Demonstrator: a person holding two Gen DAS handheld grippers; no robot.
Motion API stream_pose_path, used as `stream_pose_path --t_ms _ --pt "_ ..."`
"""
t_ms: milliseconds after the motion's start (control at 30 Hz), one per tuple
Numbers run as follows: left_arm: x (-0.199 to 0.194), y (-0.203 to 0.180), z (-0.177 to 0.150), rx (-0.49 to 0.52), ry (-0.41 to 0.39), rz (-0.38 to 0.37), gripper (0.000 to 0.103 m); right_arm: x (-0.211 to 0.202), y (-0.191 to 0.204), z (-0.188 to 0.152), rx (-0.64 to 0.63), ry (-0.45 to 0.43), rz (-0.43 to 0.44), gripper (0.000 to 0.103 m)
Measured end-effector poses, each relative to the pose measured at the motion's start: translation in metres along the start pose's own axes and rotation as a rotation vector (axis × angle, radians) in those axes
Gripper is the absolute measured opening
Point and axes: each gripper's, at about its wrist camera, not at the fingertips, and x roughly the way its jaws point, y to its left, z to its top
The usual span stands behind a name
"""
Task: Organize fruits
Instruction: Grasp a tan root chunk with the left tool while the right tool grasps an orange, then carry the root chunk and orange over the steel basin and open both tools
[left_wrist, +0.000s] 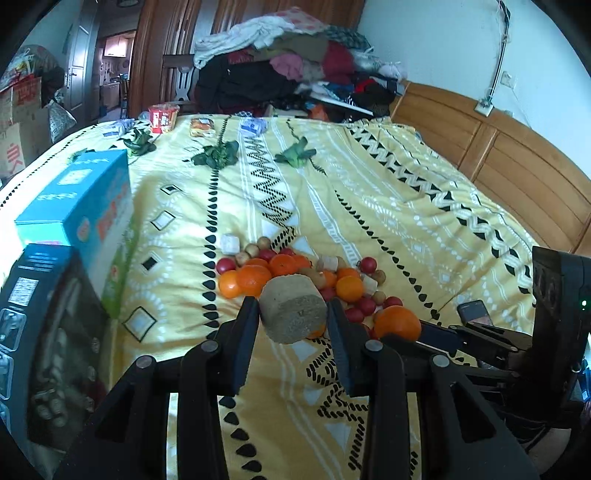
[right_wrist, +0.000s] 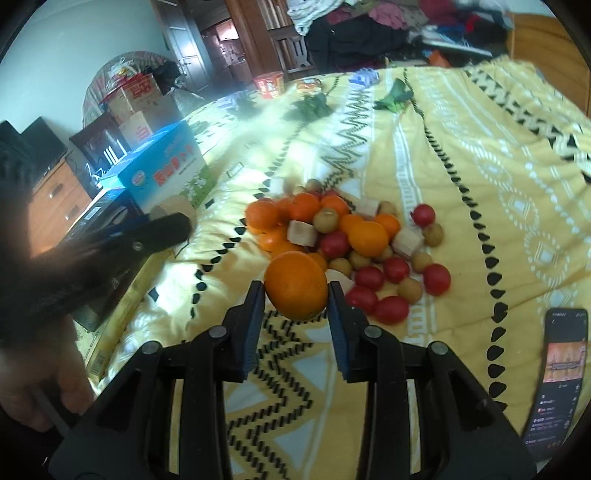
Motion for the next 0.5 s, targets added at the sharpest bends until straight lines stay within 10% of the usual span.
stream_pose_path --t_ms 500 --pt "-0.086 0.044 0.002 -0.062 -0.119 0.020 0.038 -0.020 0.077 0.020 -0.138 -0.027 0.007 0.034"
